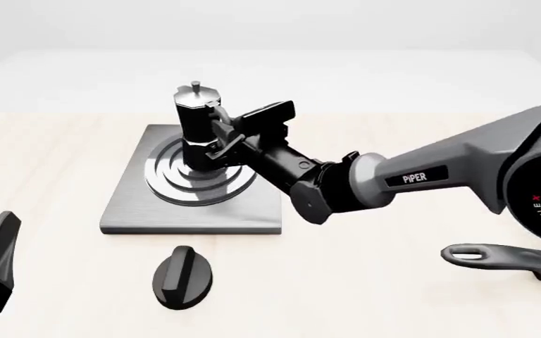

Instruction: Put the moka pot on the stove.

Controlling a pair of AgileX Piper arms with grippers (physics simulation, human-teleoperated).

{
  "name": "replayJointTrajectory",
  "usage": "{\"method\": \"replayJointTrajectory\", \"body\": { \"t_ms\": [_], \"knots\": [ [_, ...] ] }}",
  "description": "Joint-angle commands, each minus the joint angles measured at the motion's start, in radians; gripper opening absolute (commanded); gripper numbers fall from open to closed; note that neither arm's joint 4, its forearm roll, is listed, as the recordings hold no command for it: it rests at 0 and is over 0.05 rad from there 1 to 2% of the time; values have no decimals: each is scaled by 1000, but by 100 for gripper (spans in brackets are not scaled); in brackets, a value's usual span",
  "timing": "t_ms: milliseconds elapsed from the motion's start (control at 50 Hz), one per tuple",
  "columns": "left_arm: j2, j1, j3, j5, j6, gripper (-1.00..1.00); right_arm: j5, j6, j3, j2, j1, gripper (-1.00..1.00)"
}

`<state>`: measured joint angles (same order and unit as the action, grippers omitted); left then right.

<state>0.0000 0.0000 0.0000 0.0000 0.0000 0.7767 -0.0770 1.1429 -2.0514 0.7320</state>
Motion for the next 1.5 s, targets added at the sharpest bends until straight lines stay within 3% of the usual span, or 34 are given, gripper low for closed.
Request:
{"method": "replayJointTrajectory", "body": {
  "t_ms": [20,860,880,1500],
  "knots": [
    [0,0,0,0,0,100,-5,-2,19,-7,6,-100],
    [0,0,0,0,0,100,-29,-10,52,-46,1,-100],
    [0,0,0,0,0,100,-32,-13,56,-49,1,100],
    [0,0,0,0,0,100,-32,-18,22,-15,3,100]
  ]
}}
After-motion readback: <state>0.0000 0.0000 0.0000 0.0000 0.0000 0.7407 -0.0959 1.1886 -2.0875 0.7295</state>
